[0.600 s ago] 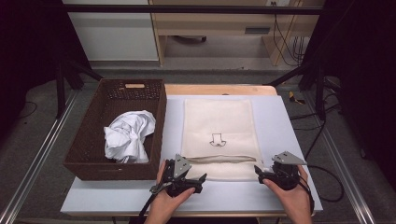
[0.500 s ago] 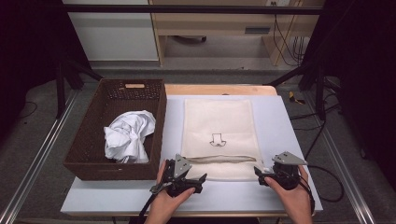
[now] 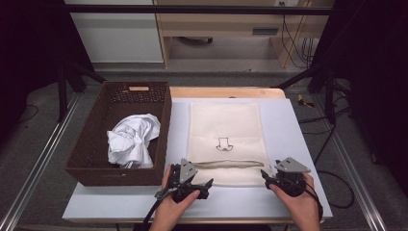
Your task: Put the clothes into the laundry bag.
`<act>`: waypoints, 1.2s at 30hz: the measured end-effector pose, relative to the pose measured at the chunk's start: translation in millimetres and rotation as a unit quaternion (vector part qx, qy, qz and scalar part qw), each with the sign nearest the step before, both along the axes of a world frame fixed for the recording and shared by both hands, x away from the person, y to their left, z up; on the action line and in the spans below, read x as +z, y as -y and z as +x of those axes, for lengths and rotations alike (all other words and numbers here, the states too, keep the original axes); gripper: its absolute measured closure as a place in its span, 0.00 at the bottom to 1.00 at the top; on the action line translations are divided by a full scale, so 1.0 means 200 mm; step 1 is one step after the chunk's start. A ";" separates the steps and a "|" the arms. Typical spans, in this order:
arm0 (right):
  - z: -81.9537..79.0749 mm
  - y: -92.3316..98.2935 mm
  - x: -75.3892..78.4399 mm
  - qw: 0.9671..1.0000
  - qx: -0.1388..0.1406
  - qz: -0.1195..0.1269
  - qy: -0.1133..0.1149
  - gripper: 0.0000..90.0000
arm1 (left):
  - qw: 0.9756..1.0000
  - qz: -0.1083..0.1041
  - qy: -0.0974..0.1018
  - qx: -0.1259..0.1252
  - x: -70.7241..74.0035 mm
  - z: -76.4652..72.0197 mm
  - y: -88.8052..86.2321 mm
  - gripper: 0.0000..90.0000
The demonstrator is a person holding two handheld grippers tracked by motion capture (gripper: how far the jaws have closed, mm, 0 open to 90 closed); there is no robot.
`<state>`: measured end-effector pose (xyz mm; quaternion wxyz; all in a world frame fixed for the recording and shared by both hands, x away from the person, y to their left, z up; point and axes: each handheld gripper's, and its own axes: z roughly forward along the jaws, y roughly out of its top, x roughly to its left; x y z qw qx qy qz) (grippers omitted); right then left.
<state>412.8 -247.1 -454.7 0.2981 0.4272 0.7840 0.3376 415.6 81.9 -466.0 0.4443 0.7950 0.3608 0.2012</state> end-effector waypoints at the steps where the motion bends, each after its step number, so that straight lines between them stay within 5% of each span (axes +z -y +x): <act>1: 0.00 -0.01 0.01 1.000 0.008 -0.009 0.000 0.44 | 1.000 -0.001 0.000 0.000 0.00 0.00 0.00 0.06; 11: 0.08 -0.18 0.14 0.996 0.073 -0.057 0.007 0.64 | 1.000 0.002 0.004 0.002 0.00 -0.01 -0.02 0.09; 18: 0.15 -0.31 0.23 0.988 0.131 -0.082 0.000 0.70 | 1.000 0.011 0.007 0.007 0.00 0.00 -0.02 0.17; 28: 0.26 -0.53 0.13 0.971 0.193 -0.129 -0.050 0.76 | 1.000 0.026 0.010 0.005 -0.01 -0.02 0.00 0.29; 36: 0.32 -0.60 0.05 0.967 0.195 -0.146 -0.076 0.78 | 1.000 0.014 0.004 0.004 -0.01 -0.03 0.00 0.38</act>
